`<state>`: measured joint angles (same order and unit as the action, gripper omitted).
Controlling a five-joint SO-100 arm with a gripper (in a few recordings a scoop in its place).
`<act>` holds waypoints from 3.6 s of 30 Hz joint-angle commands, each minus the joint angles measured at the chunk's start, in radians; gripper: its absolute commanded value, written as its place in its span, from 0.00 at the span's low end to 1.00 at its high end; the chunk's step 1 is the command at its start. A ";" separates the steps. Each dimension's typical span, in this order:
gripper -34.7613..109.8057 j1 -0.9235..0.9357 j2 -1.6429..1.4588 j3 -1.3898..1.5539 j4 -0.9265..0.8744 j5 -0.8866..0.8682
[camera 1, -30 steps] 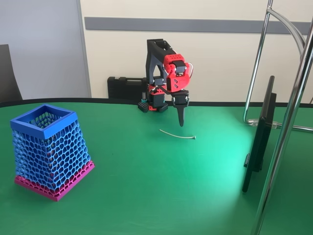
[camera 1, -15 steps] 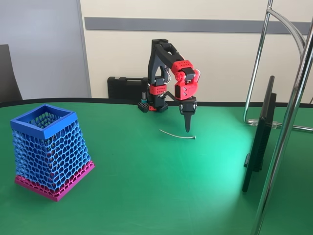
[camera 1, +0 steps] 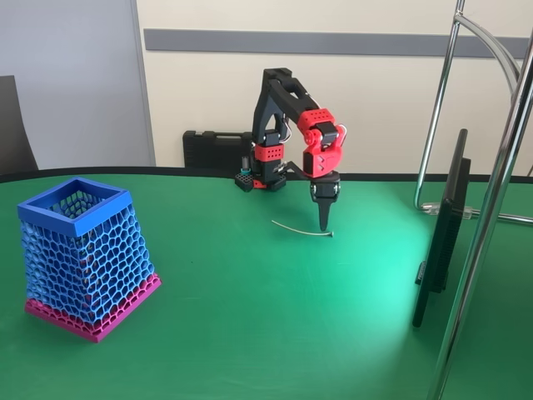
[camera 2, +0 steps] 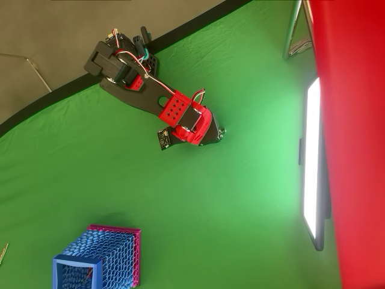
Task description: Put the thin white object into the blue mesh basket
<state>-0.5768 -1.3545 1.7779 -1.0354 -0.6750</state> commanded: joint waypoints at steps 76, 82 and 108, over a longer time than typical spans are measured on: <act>0.30 -0.040 0.135 -0.150 -0.069 0.003; 0.29 -0.040 0.135 -0.152 -0.069 0.005; 0.28 -0.008 0.098 -0.190 -0.112 0.038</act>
<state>-0.5952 -1.2149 1.6276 -1.1413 -0.6473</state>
